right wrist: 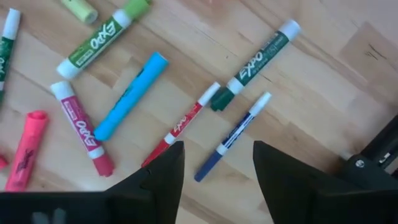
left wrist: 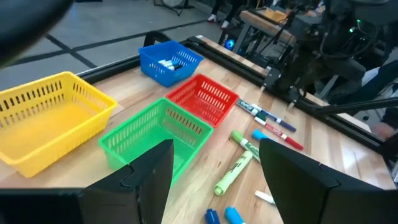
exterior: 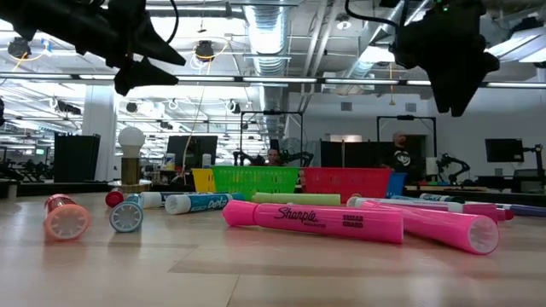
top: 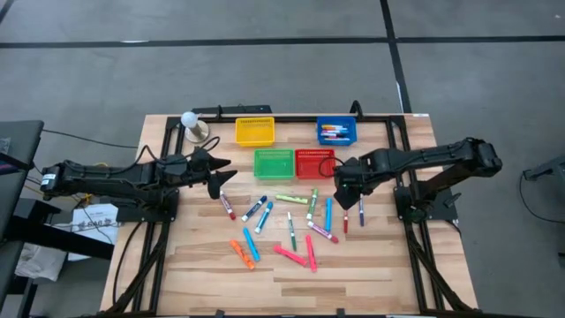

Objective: Pick & Place Markers
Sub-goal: Put the small blue marker into the red bin

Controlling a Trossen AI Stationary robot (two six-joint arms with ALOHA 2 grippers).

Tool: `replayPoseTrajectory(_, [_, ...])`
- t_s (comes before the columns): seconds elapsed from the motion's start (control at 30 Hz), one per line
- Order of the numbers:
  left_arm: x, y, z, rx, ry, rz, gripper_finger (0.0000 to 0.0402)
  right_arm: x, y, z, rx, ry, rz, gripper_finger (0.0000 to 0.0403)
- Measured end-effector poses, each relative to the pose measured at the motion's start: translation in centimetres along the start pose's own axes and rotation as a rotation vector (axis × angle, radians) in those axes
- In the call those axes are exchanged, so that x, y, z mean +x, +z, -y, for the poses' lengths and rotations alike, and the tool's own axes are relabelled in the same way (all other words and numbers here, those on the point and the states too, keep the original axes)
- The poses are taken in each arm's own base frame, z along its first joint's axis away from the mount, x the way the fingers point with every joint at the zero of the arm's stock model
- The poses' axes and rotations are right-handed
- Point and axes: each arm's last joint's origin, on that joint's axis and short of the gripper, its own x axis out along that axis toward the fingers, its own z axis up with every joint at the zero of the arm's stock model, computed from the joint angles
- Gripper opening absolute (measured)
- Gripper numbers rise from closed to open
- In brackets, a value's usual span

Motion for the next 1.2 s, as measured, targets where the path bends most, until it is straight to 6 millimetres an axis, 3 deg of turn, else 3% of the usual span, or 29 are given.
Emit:
replayPoseTrajectory(0.4, [0.0,0.1,0.1,-0.002,-0.028,0.001,0.0236,5.2,-2.0,1.7,0.089,-0.104,-0.144,0.0224])
replayPoseTrajectory(0.67, [0.0,0.2,0.2,-0.008,-0.034,0.013,0.0236,7.6,-3.1,0.8,0.085,-0.013,-0.111,0.0221])
replayPoseTrajectory(0.9, [0.0,0.3,0.2,-0.012,-0.039,0.025,0.0236,9.2,-4.7,1.5,0.132,-0.068,-0.133,0.0219])
replayPoseTrajectory(1.2, [0.0,0.8,0.4,-0.027,-0.058,0.068,0.0236,11.3,-5.0,1.7,0.139,0.007,-0.098,0.0219])
